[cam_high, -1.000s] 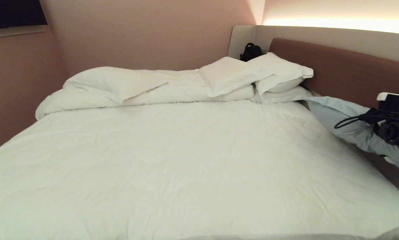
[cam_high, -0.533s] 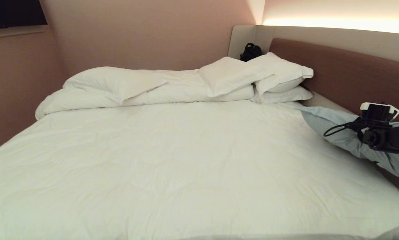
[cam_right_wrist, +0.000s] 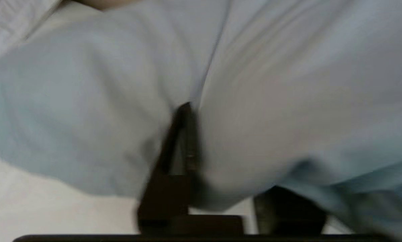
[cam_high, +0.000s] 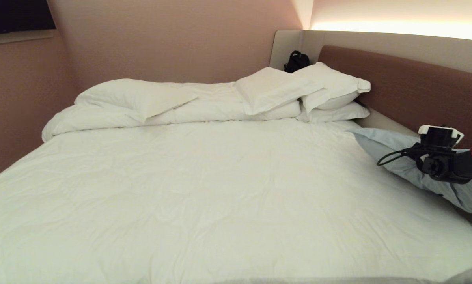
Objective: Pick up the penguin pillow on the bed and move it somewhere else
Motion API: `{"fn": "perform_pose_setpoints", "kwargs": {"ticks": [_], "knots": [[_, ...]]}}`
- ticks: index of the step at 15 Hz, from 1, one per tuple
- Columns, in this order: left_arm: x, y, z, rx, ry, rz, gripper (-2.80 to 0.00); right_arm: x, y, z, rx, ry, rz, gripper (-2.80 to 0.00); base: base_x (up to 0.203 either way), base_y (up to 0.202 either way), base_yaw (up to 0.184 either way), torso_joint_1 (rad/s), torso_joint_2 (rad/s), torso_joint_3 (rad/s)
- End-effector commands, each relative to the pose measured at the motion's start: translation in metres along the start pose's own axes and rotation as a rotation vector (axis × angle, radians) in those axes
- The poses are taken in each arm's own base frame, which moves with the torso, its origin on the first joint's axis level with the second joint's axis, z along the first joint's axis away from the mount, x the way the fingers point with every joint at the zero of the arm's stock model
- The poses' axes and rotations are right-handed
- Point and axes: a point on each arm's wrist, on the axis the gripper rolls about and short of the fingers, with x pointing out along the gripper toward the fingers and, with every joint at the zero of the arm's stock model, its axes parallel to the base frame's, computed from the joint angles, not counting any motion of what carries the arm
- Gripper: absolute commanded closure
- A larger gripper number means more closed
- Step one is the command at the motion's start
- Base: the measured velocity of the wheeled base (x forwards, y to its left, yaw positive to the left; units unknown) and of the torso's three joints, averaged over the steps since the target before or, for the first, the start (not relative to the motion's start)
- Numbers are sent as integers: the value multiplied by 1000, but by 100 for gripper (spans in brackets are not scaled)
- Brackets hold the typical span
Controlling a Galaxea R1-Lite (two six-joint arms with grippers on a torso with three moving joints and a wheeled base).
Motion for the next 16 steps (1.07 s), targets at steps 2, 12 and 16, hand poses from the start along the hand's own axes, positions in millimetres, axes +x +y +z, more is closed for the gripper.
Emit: {"fn": "perform_pose_setpoints", "kwargs": {"ticks": [2, 12, 16], "knots": [[0, 0, 0, -1, -1, 1, 0, -10, 2, 6, 2, 9, 11, -280, 0, 0, 0, 0, 0, 0], [0, 0, 0, -1, -1, 1, 0, -153, 15, 57, 37, 354, 603, -280, 0, 0, 0, 0, 0, 0], [0, 0, 0, -1, -1, 1, 0, -179, 1, 109, 194, 462, 736, -280, 0, 0, 0, 0, 0, 0]]}}
